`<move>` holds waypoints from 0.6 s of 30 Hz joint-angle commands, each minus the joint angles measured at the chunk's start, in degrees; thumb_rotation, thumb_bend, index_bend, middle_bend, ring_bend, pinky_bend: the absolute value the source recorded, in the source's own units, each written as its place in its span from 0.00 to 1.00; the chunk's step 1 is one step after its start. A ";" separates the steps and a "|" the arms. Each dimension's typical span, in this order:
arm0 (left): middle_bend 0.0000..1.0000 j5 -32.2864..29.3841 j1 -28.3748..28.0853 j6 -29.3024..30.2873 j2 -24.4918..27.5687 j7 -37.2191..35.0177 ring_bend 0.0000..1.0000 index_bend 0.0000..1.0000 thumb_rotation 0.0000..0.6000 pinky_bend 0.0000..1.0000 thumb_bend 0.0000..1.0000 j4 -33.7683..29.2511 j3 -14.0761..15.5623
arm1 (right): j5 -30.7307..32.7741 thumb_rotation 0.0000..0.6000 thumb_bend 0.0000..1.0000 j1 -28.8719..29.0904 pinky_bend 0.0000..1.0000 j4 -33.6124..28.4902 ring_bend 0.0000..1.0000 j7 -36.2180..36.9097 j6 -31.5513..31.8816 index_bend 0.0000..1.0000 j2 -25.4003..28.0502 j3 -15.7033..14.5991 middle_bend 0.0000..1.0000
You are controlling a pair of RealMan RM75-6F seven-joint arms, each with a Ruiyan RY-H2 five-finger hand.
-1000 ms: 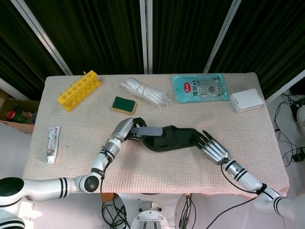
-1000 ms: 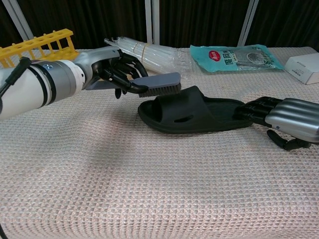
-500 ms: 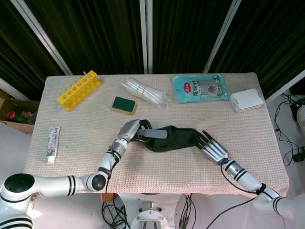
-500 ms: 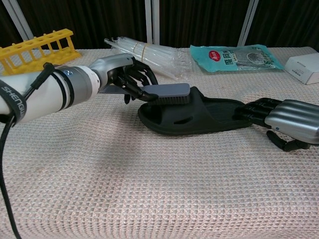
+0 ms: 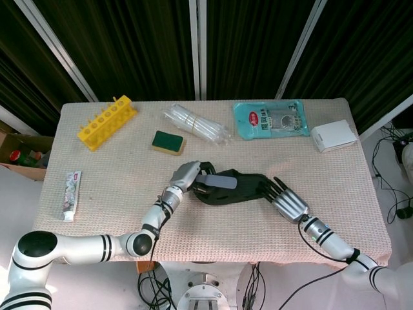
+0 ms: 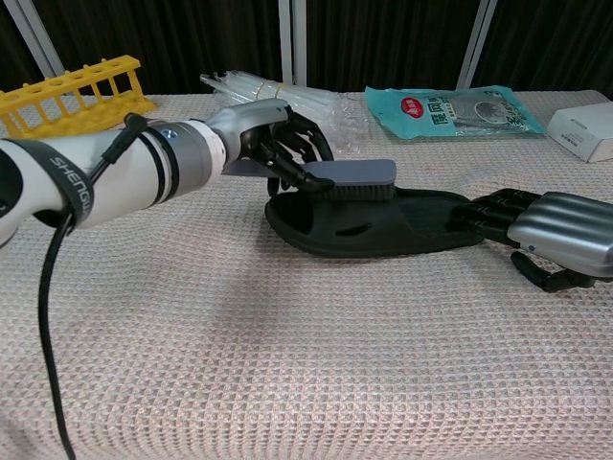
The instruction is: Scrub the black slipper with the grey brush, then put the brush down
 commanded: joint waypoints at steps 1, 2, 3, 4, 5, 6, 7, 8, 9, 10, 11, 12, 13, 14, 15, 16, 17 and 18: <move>0.72 -0.38 -0.94 -0.33 -0.88 0.07 0.68 0.72 1.00 0.65 0.43 0.79 -0.66 | 0.03 1.00 0.79 -0.02 0.00 -0.02 0.00 -0.02 0.03 0.00 -0.01 0.00 0.00; 0.72 -0.39 -1.25 -0.37 -1.13 0.08 0.68 0.72 1.00 0.65 0.43 0.99 -0.84 | 0.05 1.00 0.79 -0.03 0.00 -0.03 0.00 -0.04 0.03 0.00 0.00 -0.01 0.00; 0.72 -0.41 -1.43 -0.40 -1.25 0.08 0.68 0.72 1.00 0.65 0.43 1.07 -0.92 | 0.06 1.00 0.79 -0.03 0.00 -0.03 0.00 -0.03 0.03 0.00 0.02 -0.01 0.00; 0.72 -0.43 -1.55 -0.42 -1.31 0.10 0.68 0.72 1.00 0.65 0.43 1.10 -0.93 | 0.08 1.00 0.79 -0.03 0.00 -0.02 0.00 -0.03 0.03 0.00 0.03 -0.01 0.00; 0.72 -0.47 -1.64 -0.42 -1.33 0.15 0.68 0.72 1.00 0.65 0.43 1.12 -0.86 | 0.08 1.00 0.79 -0.01 0.00 -0.01 0.00 -0.03 0.03 0.00 0.06 -0.02 0.00; 0.72 -0.53 -1.64 -0.38 -1.30 0.19 0.68 0.72 1.00 0.65 0.43 1.10 -0.76 | 0.07 1.00 0.79 0.00 0.00 -0.01 0.00 -0.03 0.04 0.00 0.08 -0.02 0.00; 0.72 -0.61 -1.60 -0.31 -1.22 0.25 0.68 0.72 1.00 0.65 0.43 1.04 -0.64 | 0.06 1.00 0.79 0.01 0.00 -0.02 0.00 -0.01 0.06 0.00 0.10 -0.02 0.00; 0.72 -0.67 -1.49 -0.20 -1.08 0.30 0.68 0.72 1.00 0.65 0.43 0.92 -0.48 | 0.04 1.00 0.79 0.03 0.00 -0.05 0.00 0.01 0.09 0.00 0.14 -0.03 0.00; 0.72 -0.70 -1.23 0.04 -0.77 0.31 0.68 0.73 1.00 0.65 0.43 0.59 -0.25 | 0.00 1.00 0.79 0.05 0.00 -0.11 0.00 0.04 0.19 0.00 0.19 -0.02 0.00; 0.72 -0.64 -0.96 0.28 -0.47 0.28 0.68 0.73 1.00 0.65 0.43 0.18 -0.07 | -0.05 1.00 0.79 0.06 0.00 -0.14 0.00 0.06 0.27 0.00 0.22 -0.03 0.00; 0.72 -0.46 -0.64 0.55 -0.08 0.28 0.68 0.73 1.00 0.65 0.43 -0.36 0.17 | -0.09 1.00 0.79 0.06 0.00 -0.17 0.00 0.09 0.33 0.00 0.24 -0.05 0.00; 0.72 -0.13 -0.18 0.93 0.57 0.32 0.68 0.73 1.00 0.65 0.43 -1.23 0.54 | -0.12 1.00 0.79 0.07 0.00 -0.21 0.00 0.09 0.36 0.00 0.27 -0.07 0.00; 0.72 0.14 0.15 1.24 1.12 0.45 0.68 0.73 1.00 0.65 0.43 -1.90 0.81 | -0.13 1.00 0.79 0.08 0.00 -0.21 0.00 0.05 0.33 0.00 0.29 -0.09 0.00; 0.72 0.35 0.45 1.53 1.67 0.55 0.68 0.73 1.00 0.65 0.43 -2.52 1.04 | -0.11 1.00 0.79 0.09 0.00 -0.20 0.00 -0.01 0.25 0.00 0.30 -0.13 0.00; 0.73 0.46 0.83 1.90 2.35 0.60 0.68 0.73 1.00 0.65 0.43 -3.21 1.20 | -0.12 1.00 0.79 0.09 0.00 -0.22 0.00 -0.11 0.19 0.00 0.30 -0.16 0.00; 0.73 0.44 1.07 2.13 2.77 0.64 0.68 0.73 1.00 0.65 0.43 -3.52 1.31 | -0.11 1.00 0.79 0.09 0.00 -0.23 0.00 -0.18 0.17 0.00 0.30 -0.18 0.00; 0.73 0.35 1.29 2.30 3.14 0.70 0.68 0.73 1.00 0.65 0.43 -3.72 1.45 | -0.09 1.00 0.79 0.08 0.00 -0.26 0.00 -0.24 0.14 0.00 0.30 -0.19 0.00; 0.73 0.15 1.58 2.55 3.52 0.70 0.68 0.73 1.00 0.65 0.43 -3.92 1.58 | -0.08 1.00 0.79 0.05 0.00 -0.35 0.00 -0.29 0.13 0.00 0.31 -0.21 0.00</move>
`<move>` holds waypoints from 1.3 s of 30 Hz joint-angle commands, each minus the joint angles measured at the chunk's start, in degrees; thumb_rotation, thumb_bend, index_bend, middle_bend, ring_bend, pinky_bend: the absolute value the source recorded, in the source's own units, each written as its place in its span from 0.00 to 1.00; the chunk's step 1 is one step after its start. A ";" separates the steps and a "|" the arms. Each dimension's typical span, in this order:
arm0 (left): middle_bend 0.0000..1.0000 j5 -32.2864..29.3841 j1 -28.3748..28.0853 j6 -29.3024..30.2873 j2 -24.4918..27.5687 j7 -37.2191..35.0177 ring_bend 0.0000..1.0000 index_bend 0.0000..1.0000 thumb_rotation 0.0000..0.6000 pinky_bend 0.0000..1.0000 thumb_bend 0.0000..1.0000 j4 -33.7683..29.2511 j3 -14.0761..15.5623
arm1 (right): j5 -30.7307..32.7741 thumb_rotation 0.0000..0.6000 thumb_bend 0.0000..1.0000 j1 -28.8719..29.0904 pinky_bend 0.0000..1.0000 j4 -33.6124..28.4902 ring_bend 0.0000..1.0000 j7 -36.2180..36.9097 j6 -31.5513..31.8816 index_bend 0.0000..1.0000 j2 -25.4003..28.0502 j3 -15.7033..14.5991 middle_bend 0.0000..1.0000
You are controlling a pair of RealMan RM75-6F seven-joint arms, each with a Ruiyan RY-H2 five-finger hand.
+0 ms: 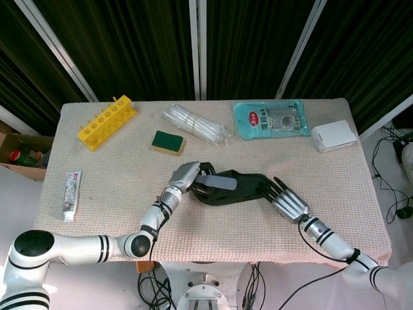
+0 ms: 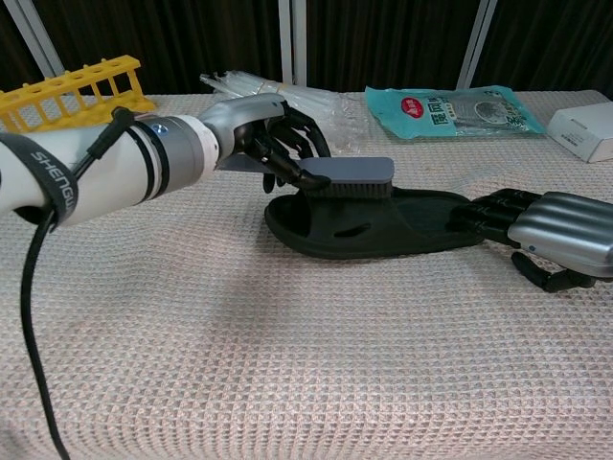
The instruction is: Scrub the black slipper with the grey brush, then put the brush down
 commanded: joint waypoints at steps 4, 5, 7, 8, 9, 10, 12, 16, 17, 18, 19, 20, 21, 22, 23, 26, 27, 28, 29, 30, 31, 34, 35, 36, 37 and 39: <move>0.73 -0.62 1.71 0.80 1.86 -0.58 0.68 0.73 1.00 0.66 0.43 -0.93 0.78 | 0.05 1.00 0.80 0.00 0.00 -0.51 0.00 -0.18 -0.10 0.00 0.11 -0.06 0.00; 0.73 -0.64 1.97 0.80 2.16 -0.78 0.68 0.73 1.00 0.66 0.43 -0.92 0.88 | 0.03 1.00 0.80 0.01 0.00 -0.59 0.00 -0.35 -0.07 0.00 0.14 -0.03 0.00; 0.73 -0.51 2.72 0.84 3.03 -1.27 0.68 0.73 1.00 0.66 0.43 -0.99 1.18 | 0.03 1.00 0.80 0.03 0.00 -0.86 0.00 -0.62 -0.03 0.00 0.21 0.01 0.00; 0.73 -0.43 3.19 0.86 3.60 -1.49 0.68 0.73 1.00 0.66 0.43 -1.05 1.45 | 0.04 1.00 0.80 0.06 0.00 -1.00 0.00 -0.74 -0.06 0.00 0.26 0.02 0.00; 0.73 -0.42 3.53 0.85 4.02 -1.67 0.68 0.73 1.00 0.66 0.43 -1.10 1.63 | 0.05 1.00 0.80 0.07 0.00 -1.08 0.00 -0.85 -0.12 0.00 0.29 0.01 0.00; 0.73 -0.49 3.85 0.83 4.38 -1.87 0.68 0.73 1.00 0.66 0.43 -1.14 1.77 | 0.06 1.00 0.80 0.09 0.00 -1.16 0.00 -0.96 -0.19 0.00 0.32 0.01 0.00; 0.73 -0.74 4.25 0.60 4.86 -2.29 0.68 0.73 1.00 0.66 0.43 -1.11 1.83 | 0.12 1.00 0.80 0.14 0.00 -1.21 0.00 -1.17 -0.41 0.00 0.31 -0.02 0.00; 0.73 -0.66 4.02 -0.35 4.43 -2.79 0.69 0.73 1.00 0.66 0.43 -0.66 1.77 | 0.28 1.00 0.80 0.14 0.00 -1.23 0.00 -1.46 -0.68 0.00 0.12 0.02 0.00; 0.73 -0.40 3.79 -0.48 4.06 -2.66 0.69 0.73 1.00 0.66 0.43 -0.32 1.86 | 0.30 1.00 0.80 0.12 0.00 -1.36 0.00 -1.43 -0.70 0.00 0.14 -0.02 0.00; 0.73 -0.15 3.61 -0.44 3.70 -2.44 0.69 0.73 1.00 0.66 0.43 0.03 1.99 | 0.32 1.00 0.80 0.11 0.00 -1.46 0.00 -1.44 -0.73 0.00 0.20 -0.04 0.00; 0.73 -0.03 3.44 -0.52 3.34 -2.32 0.69 0.73 1.00 0.66 0.43 0.30 2.07 | 0.31 1.00 0.80 0.12 0.00 -1.55 0.00 -1.54 -0.72 0.00 0.27 -0.04 0.00; 0.73 -0.12 3.24 -0.83 2.95 -2.39 0.69 0.73 1.00 0.66 0.43 0.51 2.04 | 0.31 1.00 0.81 0.12 0.00 -1.66 0.00 -1.70 -0.69 0.00 0.39 -0.03 0.00; 0.73 -0.20 3.07 -1.06 2.72 -2.43 0.69 0.73 1.00 0.66 0.43 0.66 1.96 | 0.33 1.00 0.81 0.13 0.00 -1.72 0.00 -1.78 -0.66 0.00 0.48 0.00 0.00; 0.73 -0.24 2.89 -1.18 2.49 -2.42 0.69 0.73 1.00 0.66 0.43 0.82 1.87 | 0.36 1.00 0.81 0.12 0.00 -1.75 0.00 -1.83 -0.66 0.00 0.54 0.02 0.00; 0.73 -0.26 2.65 -1.25 2.15 -2.38 0.69 0.73 1.00 0.66 0.43 1.03 1.73 | 0.42 1.00 0.81 0.14 0.00 -1.77 0.00 -1.84 -0.69 0.00 0.60 0.06 0.00; 0.73 -0.34 1.93 -1.37 1.34 -2.22 0.69 0.73 1.00 0.66 0.43 1.41 1.22 | 0.48 1.00 0.81 0.19 0.00 -1.65 0.00 -1.71 -0.89 0.00 0.60 0.04 0.00; 0.73 -0.34 1.62 -1.34 1.04 -2.05 0.69 0.73 1.00 0.66 0.43 1.58 1.05 | 0.48 1.00 0.81 0.20 0.00 -1.60 0.00 -1.65 -0.94 0.00 0.58 0.02 0.00; 0.73 -0.42 1.27 -1.41 0.75 -1.87 0.69 0.73 1.00 0.66 0.43 1.68 0.84 | 0.50 1.00 0.81 0.21 0.00 -1.57 0.00 -1.56 -1.03 0.00 0.55 -0.02 0.00; 0.73 -0.56 0.77 -1.60 0.42 -1.75 0.69 0.73 1.00 0.66 0.43 1.70 0.45 | 0.51 1.00 0.81 0.23 0.00 -1.57 0.00 -1.49 -1.13 0.00 0.52 -0.05 0.00; 0.73 -0.63 0.42 -1.71 0.19 -1.70 0.69 0.73 1.00 0.66 0.43 1.67 0.15 | 0.50 1.00 0.81 0.25 0.00 -1.57 0.00 -1.48 -1.15 0.00 0.52 -0.06 0.00; 0.73 -0.65 0.09 -1.73 -0.05 -1.64 0.69 0.73 1.00 0.66 0.43 1.63 -0.13 | 0.47 1.00 0.81 0.26 0.00 -1.59 0.00 -1.50 -1.13 0.00 0.51 -0.07 0.00; 0.73 -0.97 -0.82 -1.98 -0.80 -1.46 0.69 0.73 1.00 0.66 0.43 1.62 -0.69 | 0.42 1.00 0.81 0.29 0.00 -1.75 0.00 -1.63 -1.05 0.00 0.56 -0.04 0.00; 0.73 -1.27 -1.10 -2.17 -1.02 -1.44 0.69 0.73 1.00 0.66 0.43 1.71 -0.83 | 0.43 1.00 0.81 0.29 0.00 -1.74 0.00 -1.71 -1.07 0.00 0.54 -0.03 0.00; 0.73 -1.74 -1.47 -2.48 -1.34 -1.42 0.69 0.73 1.00 0.66 0.43 1.93 -1.00 | 0.45 1.00 0.81 0.31 0.00 -1.74 0.00 -1.78 -1.09 0.00 0.49 0.00 0.00; 0.73 -2.13 -1.74 -2.73 -1.59 -1.41 0.69 0.73 1.00 0.66 0.43 2.21 -1.10 | 0.45 1.00 0.81 0.34 0.00 -1.75 0.00 -1.81 -1.11 0.00 0.45 0.02 0.00; 0.73 -3.04 -2.31 -3.20 -2.13 -1.28 0.69 0.73 1.00 0.66 0.43 3.08 -1.17 | 0.44 1.00 0.81 0.39 0.00 -1.78 0.00 -1.82 -1.22 0.00 0.32 0.01 0.00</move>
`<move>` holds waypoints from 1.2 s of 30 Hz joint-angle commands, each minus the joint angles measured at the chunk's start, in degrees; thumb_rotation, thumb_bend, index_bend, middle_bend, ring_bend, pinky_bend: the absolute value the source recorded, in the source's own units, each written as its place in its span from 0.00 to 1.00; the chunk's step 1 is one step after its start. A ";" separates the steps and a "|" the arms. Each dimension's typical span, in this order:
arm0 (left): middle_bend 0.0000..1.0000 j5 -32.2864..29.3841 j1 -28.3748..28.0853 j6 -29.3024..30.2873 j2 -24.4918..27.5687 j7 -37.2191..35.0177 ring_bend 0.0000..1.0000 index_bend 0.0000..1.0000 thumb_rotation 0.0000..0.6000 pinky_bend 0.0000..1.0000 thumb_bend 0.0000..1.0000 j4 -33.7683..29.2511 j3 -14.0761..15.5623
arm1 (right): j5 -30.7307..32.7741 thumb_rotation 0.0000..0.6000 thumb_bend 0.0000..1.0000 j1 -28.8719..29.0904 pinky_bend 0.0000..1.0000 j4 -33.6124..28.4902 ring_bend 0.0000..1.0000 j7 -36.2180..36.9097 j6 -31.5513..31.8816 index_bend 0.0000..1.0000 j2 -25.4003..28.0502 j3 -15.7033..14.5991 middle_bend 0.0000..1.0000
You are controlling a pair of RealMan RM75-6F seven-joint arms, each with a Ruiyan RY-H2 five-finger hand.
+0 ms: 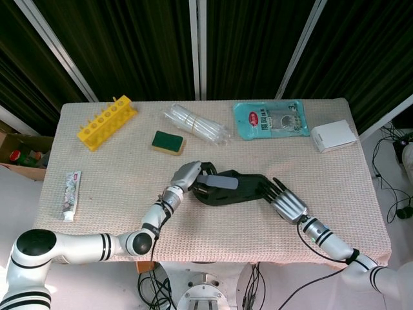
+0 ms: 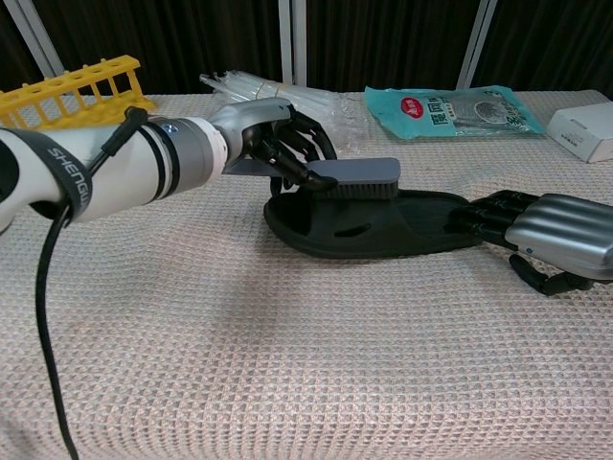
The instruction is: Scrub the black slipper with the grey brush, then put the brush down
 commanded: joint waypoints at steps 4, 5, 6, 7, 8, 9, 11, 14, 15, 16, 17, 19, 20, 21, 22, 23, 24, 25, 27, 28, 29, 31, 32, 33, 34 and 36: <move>0.73 -1.42 -0.99 -0.43 -0.77 0.51 0.69 0.73 1.00 0.66 0.43 1.34 0.02 | -0.15 1.00 0.81 0.11 0.00 0.12 0.00 0.09 -0.09 0.00 -0.35 -0.08 0.00; 0.73 -1.43 -0.96 -0.30 -0.64 0.63 0.69 0.73 1.00 0.66 0.43 1.22 0.16 | -0.18 1.00 0.81 0.14 0.00 0.17 0.00 0.07 -0.11 0.00 -0.37 -0.09 0.00; 0.73 -1.47 -0.93 -0.26 -0.51 0.72 0.69 0.73 1.00 0.66 0.43 1.09 0.26 | -0.18 1.00 0.81 0.16 0.00 0.20 0.00 0.03 -0.12 0.00 -0.38 -0.09 0.00; 0.73 -1.53 -0.90 -0.21 -0.36 0.80 0.69 0.73 1.00 0.66 0.43 0.94 0.36 | -0.17 1.00 0.81 0.17 0.00 0.19 0.00 0.05 -0.12 0.00 -0.38 -0.08 0.00; 0.73 -1.55 -0.84 -0.06 -0.14 0.92 0.69 0.73 1.00 0.66 0.43 0.74 0.47 | -0.18 1.00 0.81 0.17 0.00 0.14 0.00 0.07 -0.07 0.00 -0.35 -0.07 0.00; 0.73 -1.56 -0.76 0.09 0.06 0.98 0.69 0.73 1.00 0.66 0.43 0.57 0.53 | -0.23 1.00 0.81 0.16 0.00 0.11 0.00 0.06 0.02 0.00 -0.32 -0.08 0.00; 0.73 -1.59 -0.52 0.42 0.54 1.01 0.69 0.73 1.00 0.66 0.43 0.18 0.60 | -0.31 1.00 0.81 0.14 0.00 0.05 0.00 0.02 0.19 0.00 -0.25 -0.10 0.00; 0.73 -1.74 0.03 0.97 1.48 0.96 0.69 0.73 1.00 0.66 0.43 -0.51 0.76 | -0.39 1.00 0.81 0.13 0.00 0.00 0.00 -0.14 0.31 0.00 -0.21 -0.13 0.00; 0.73 -1.86 0.31 1.11 1.88 0.99 0.69 0.73 1.00 0.66 0.43 -0.78 0.98 | -0.38 1.00 0.81 0.12 0.00 -0.02 0.00 -0.22 0.27 0.00 -0.22 -0.15 0.00; 0.73 -1.97 0.54 1.20 2.17 1.00 0.69 0.73 1.00 0.66 0.43 -0.96 1.19 | -0.40 1.00 0.81 0.13 0.00 -0.02 0.00 -0.27 0.24 0.00 -0.25 -0.17 0.00; 0.73 -2.11 0.78 1.25 2.44 1.00 0.69 0.73 1.00 0.66 0.43 -1.10 1.43 | -0.41 1.00 0.81 0.16 0.00 -0.05 0.00 -0.32 0.23 0.00 -0.28 -0.15 0.00; 0.73 -2.56 1.37 1.28 3.11 1.02 0.69 0.73 1.00 0.66 0.43 -1.40 2.04 | -0.46 1.00 0.81 0.23 0.00 -0.19 0.00 -0.47 0.32 0.00 -0.29 -0.08 0.00; 0.73 -2.73 1.63 1.33 3.40 1.04 0.69 0.74 1.00 0.66 0.43 -1.54 2.32 | -0.46 1.00 0.81 0.26 0.00 -0.29 0.00 -0.49 0.35 0.00 -0.28 -0.03 0.00; 0.73 -2.84 2.00 1.47 3.78 1.08 0.69 0.74 1.00 0.66 0.43 -1.72 2.71 | -0.45 1.00 0.81 0.29 0.00 -0.42 0.00 -0.55 0.35 0.00 -0.26 0.02 0.00; 0.73 -2.86 2.27 1.61 4.06 1.09 0.69 0.74 1.00 0.66 0.43 -1.86 2.94 | -0.45 1.00 0.81 0.32 0.00 -0.51 0.00 -0.62 0.34 0.00 -0.23 0.03 0.00; 0.73 -2.85 2.58 1.76 4.39 1.09 0.69 0.74 1.00 0.66 0.43 -2.04 3.19 | -0.44 1.00 0.81 0.35 0.00 -0.60 0.00 -0.70 0.29 0.00 -0.21 0.04 0.00; 0.73 -2.79 2.97 1.88 4.88 1.04 0.69 0.74 1.00 0.66 0.43 -2.35 3.46 | -0.43 1.00 0.81 0.38 0.00 -0.69 0.00 -0.83 0.20 0.00 -0.20 0.03 0.00; 0.73 -2.70 3.25 1.95 5.29 1.03 0.69 0.74 1.00 0.66 0.43 -2.60 3.66 | -0.42 1.00 0.81 0.39 0.00 -0.75 0.00 -0.90 0.14 0.00 -0.20 0.01 0.00; 0.73 -2.51 3.87 2.12 6.34 1.07 0.69 0.74 1.00 0.66 0.44 -3.27 4.10 | -0.36 1.00 0.81 0.40 0.00 -0.80 0.00 -0.96 -0.04 0.00 -0.25 -0.03 0.00; 0.73 -2.48 4.11 2.12 6.79 1.07 0.69 0.74 1.00 0.66 0.44 -3.57 4.27 | -0.33 1.00 0.81 0.38 0.00 -0.74 0.00 -0.99 -0.09 0.00 -0.31 -0.06 0.00; 0.73 -2.48 4.35 2.10 7.25 1.03 0.69 0.74 1.00 0.66 0.44 -3.85 4.40 | -0.31 1.00 0.81 0.37 0.00 -0.68 0.00 -1.00 -0.15 0.00 -0.36 -0.08 0.00; 0.73 -2.38 4.73 2.10 8.01 0.87 0.69 0.74 1.00 0.66 0.44 -4.27 4.50 | -0.30 1.00 0.81 0.38 0.00 -0.56 0.00 -1.03 -0.23 0.00 -0.44 -0.11 0.00; 0.73 -2.29 4.89 2.01 8.28 0.68 0.69 0.74 1.00 0.66 0.44 -4.44 4.48 | -0.30 1.00 0.81 0.39 0.00 -0.49 0.00 -1.07 -0.26 0.00 -0.48 -0.12 0.00; 0.73 -2.19 4.98 1.92 8.42 0.51 0.69 0.74 1.00 0.66 0.44 -4.56 4.44 | -0.30 1.00 0.81 0.37 0.00 -0.45 0.00 -1.08 -0.23 0.00 -0.52 -0.12 0.00; 0.73 -2.09 5.03 1.76 8.49 0.38 0.69 0.74 1.00 0.66 0.44 -4.64 4.45 | -0.31 1.00 0.81 0.36 0.00 -0.44 0.00 -1.08 -0.17 0.00 -0.53 -0.11 0.00; 0.73 -1.91 5.05 1.23 8.43 0.02 0.69 0.74 1.00 0.66 0.44 -4.80 4.49 | -0.31 1.00 0.81 0.37 0.00 -0.47 0.00 -1.13 -0.11 0.00 -0.49 -0.08 0.00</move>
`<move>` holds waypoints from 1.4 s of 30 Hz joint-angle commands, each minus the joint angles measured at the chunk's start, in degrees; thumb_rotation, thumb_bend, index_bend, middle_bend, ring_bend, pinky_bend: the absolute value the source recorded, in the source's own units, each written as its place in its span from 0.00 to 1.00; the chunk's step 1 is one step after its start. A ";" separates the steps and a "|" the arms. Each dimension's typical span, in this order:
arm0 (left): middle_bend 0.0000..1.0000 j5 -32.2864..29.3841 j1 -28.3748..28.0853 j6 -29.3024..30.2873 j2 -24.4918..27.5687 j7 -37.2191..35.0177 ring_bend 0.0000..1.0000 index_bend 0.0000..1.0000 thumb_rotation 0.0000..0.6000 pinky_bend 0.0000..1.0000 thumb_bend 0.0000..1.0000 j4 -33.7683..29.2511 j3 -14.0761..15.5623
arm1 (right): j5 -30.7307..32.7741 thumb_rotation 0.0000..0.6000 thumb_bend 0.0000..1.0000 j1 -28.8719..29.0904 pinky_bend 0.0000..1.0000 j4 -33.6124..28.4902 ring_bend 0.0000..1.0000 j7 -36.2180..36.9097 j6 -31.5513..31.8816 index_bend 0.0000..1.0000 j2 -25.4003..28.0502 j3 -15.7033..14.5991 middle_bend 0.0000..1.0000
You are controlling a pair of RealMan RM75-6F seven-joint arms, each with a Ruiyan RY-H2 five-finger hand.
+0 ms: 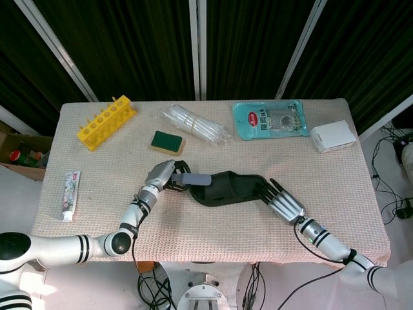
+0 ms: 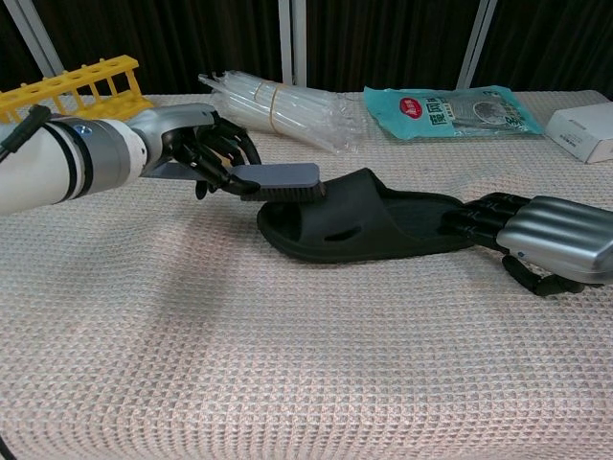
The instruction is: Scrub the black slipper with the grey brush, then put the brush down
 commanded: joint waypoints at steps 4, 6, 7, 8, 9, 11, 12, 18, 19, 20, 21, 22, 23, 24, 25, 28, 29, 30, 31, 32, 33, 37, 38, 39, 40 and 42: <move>0.73 0.68 -0.29 -1.34 -1.12 -1.06 0.69 0.74 1.00 0.66 0.44 0.43 -0.11 | 0.04 1.00 0.81 0.04 0.00 -0.19 0.00 -0.25 0.01 0.00 0.13 0.06 0.00; 0.73 0.88 -0.58 -1.79 -2.05 -1.58 0.69 0.74 1.00 0.66 0.44 1.43 -0.37 | 0.06 1.00 0.81 0.04 0.00 -0.24 0.00 -0.31 -0.02 0.00 0.16 0.05 0.00; 0.73 0.82 -0.72 -2.16 -2.41 -1.92 0.69 0.74 1.00 0.66 0.44 1.87 -0.56 | 0.04 1.00 0.81 0.02 0.00 -0.25 0.00 -0.32 0.00 0.00 0.17 0.02 0.00; 0.73 0.77 -0.89 -2.50 -2.76 -2.21 0.69 0.74 1.00 0.66 0.44 2.31 -0.76 | 0.04 1.00 0.81 0.01 0.00 -0.26 0.00 -0.31 -0.01 0.00 0.18 -0.01 0.00; 0.73 0.83 -1.16 -2.96 -3.19 -2.54 0.69 0.74 1.00 0.66 0.44 2.83 -1.04 | 0.04 1.00 0.81 -0.01 0.00 -0.28 0.00 -0.33 -0.02 0.00 0.21 -0.04 0.00; 0.73 1.09 -1.53 -3.95 -3.72 -3.35 0.69 0.74 1.00 0.66 0.44 3.36 -1.58 | 0.07 1.00 0.81 -0.01 0.00 -0.29 0.00 -0.40 -0.07 0.00 0.25 -0.05 0.00; 0.73 1.31 -1.79 -4.64 -4.09 -4.04 0.69 0.74 1.00 0.66 0.44 3.65 -2.05 | 0.10 1.00 0.81 0.01 0.00 -0.29 0.00 -0.40 -0.12 0.00 0.28 -0.04 0.00; 0.73 3.50 -3.42 -6.63 -6.18 -6.30 0.69 0.74 1.00 0.66 0.44 4.67 -3.96 | 0.18 1.00 0.81 0.14 0.00 -0.11 0.00 -0.26 -0.35 0.00 0.07 0.03 0.00; 0.73 3.85 -3.65 -6.86 -6.44 -6.69 0.69 0.74 1.00 0.66 0.44 4.71 -4.29 | 0.18 1.00 0.81 0.15 0.00 -0.07 0.00 -0.23 -0.38 0.00 0.03 0.03 0.00; 0.73 4.19 -3.87 -7.03 -6.68 -7.05 0.69 0.74 1.00 0.66 0.44 4.78 -4.62 | 0.19 1.00 0.81 0.18 0.00 -0.01 0.00 -0.19 -0.44 0.00 -0.02 0.02 0.00; 0.73 4.59 -4.20 -7.16 -7.02 -7.35 0.69 0.74 1.00 0.66 0.44 4.95 -4.95 | 0.20 1.00 0.81 0.21 0.00 0.07 0.00 -0.18 -0.54 0.00 -0.10 0.01 0.00; 0.73 4.81 -4.45 -7.26 -7.25 -7.47 0.69 0.74 1.00 0.66 0.44 5.08 -5.08 | 0.20 1.00 0.81 0.22 0.00 0.12 0.00 -0.16 -0.59 0.00 -0.16 0.00 0.00; 0.73 4.96 -4.72 -7.39 -7.47 -7.59 0.69 0.74 1.00 0.66 0.44 5.16 -5.23 | 0.22 1.00 0.81 0.24 0.00 0.16 0.00 -0.11 -0.67 0.00 -0.22 -0.01 0.00; 0.73 5.13 -5.03 -7.48 -7.65 -7.70 0.69 0.74 1.00 0.66 0.44 5.13 -5.39 | 0.25 1.00 0.81 0.25 0.00 0.20 0.00 -0.02 -0.74 0.00 -0.29 -0.03 0.00; 0.74 5.31 -5.19 -7.40 -7.70 -7.74 0.69 0.74 1.00 0.66 0.44 5.02 -5.49 | 0.23 1.00 0.81 0.26 0.00 0.25 0.00 0.01 -0.76 0.00 -0.34 -0.05 0.00; 0.74 5.93 -5.13 -6.51 -7.19 -7.84 0.69 0.74 1.00 0.66 0.44 4.00 -5.70 | 0.23 1.00 0.81 0.32 0.00 0.35 0.00 0.12 -0.78 0.00 -0.49 -0.02 0.00; 0.74 6.06 -4.96 -6.13 -6.76 -7.82 0.69 0.74 1.00 0.66 0.44 3.53 -5.70 | 0.20 1.00 0.81 0.35 0.00 0.33 0.00 0.12 -0.74 0.00 -0.49 0.00 0.00; 0.74 6.17 -4.62 -5.47 -6.01 -7.73 0.69 0.74 1.00 0.66 0.44 2.77 -5.70 | 0.17 1.00 0.81 0.38 0.00 0.28 0.00 0.15 -0.67 0.00 -0.49 0.02 0.00; 0.74 6.22 -4.29 -4.87 -5.31 -7.62 0.69 0.74 1.00 0.66 0.44 2.05 -5.69 | 0.14 1.00 0.81 0.41 0.00 0.22 0.00 0.18 -0.64 0.00 -0.46 0.04 0.00; 0.73 6.28 -3.76 -4.01 -4.16 -7.42 0.69 0.74 1.00 0.66 0.44 0.87 -5.67 | 0.13 1.00 0.81 0.43 0.00 0.15 0.00 0.18 -0.64 0.00 -0.43 0.04 0.00; 0.73 6.40 -3.26 -3.28 -3.13 -7.21 0.69 0.74 1.00 0.66 0.44 -0.18 -5.58 | 0.13 1.00 0.81 0.45 0.00 0.09 0.00 0.13 -0.66 0.00 -0.40 0.03 0.00; 0.74 7.25 -0.35 0.03 2.11 -6.40 0.69 0.74 1.00 0.66 0.44 -5.27 -4.67 | 0.21 1.00 0.81 0.49 0.00 -0.14 0.00 -0.17 -0.80 0.00 -0.23 0.02 0.00; 0.74 7.45 0.47 0.38 3.39 -6.61 0.69 0.74 1.00 0.66 0.44 -6.44 -4.36 | 0.24 1.00 0.81 0.49 0.00 -0.18 0.00 -0.26 -0.85 0.00 -0.21 0.03 0.00; 0.74 8.03 1.74 0.55 5.05 -7.49 0.69 0.74 1.00 0.66 0.44 -7.92 -3.98 | 0.29 1.00 0.81 0.49 0.00 -0.26 0.00 -0.37 -0.88 0.00 -0.17 0.05 0.00; 0.74 8.74 2.80 0.60 6.30 -8.28 0.69 0.74 1.00 0.66 0.44 -8.85 -3.57 | 0.29 1.00 0.81 0.47 0.00 -0.36 0.00 -0.43 -0.79 0.00 -0.13 0.08 0.00; 0.73 11.12 5.41 1.34 8.98 -9.81 0.69 0.74 1.00 0.66 0.44 -10.24 -2.22 | 0.31 1.00 0.81 0.35 0.00 -0.57 0.00 -0.47 -0.45 0.00 0.03 0.14 0.00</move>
